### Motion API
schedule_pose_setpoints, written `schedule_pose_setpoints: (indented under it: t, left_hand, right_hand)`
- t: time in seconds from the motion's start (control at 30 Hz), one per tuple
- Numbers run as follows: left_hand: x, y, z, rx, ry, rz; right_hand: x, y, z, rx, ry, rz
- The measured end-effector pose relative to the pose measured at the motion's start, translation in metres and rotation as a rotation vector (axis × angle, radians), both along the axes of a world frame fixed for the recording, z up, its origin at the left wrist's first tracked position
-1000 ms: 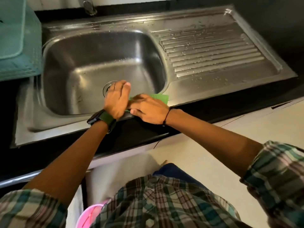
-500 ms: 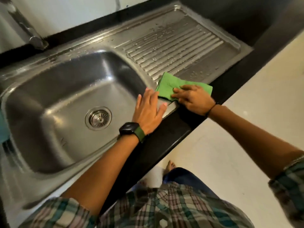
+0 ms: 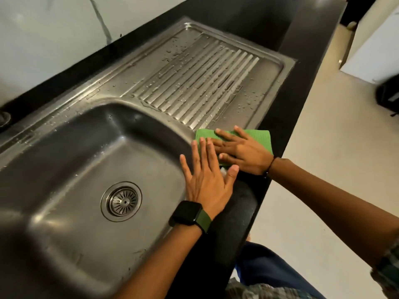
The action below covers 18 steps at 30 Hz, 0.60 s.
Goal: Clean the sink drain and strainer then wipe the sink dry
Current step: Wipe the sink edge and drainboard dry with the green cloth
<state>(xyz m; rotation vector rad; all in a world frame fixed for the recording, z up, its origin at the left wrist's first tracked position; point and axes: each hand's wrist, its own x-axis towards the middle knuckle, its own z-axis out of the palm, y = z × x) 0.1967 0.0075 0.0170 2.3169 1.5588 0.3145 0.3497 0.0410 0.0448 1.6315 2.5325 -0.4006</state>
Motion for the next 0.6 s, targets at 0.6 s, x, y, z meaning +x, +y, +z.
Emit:
schedule_pose_setpoints:
  t: [0.6]
  left_hand:
    - [0.003,0.004,0.0,-0.082,-0.149,0.118]
  right_hand:
    - [0.024,0.085,-0.007,0.045,-0.06,-0.388]
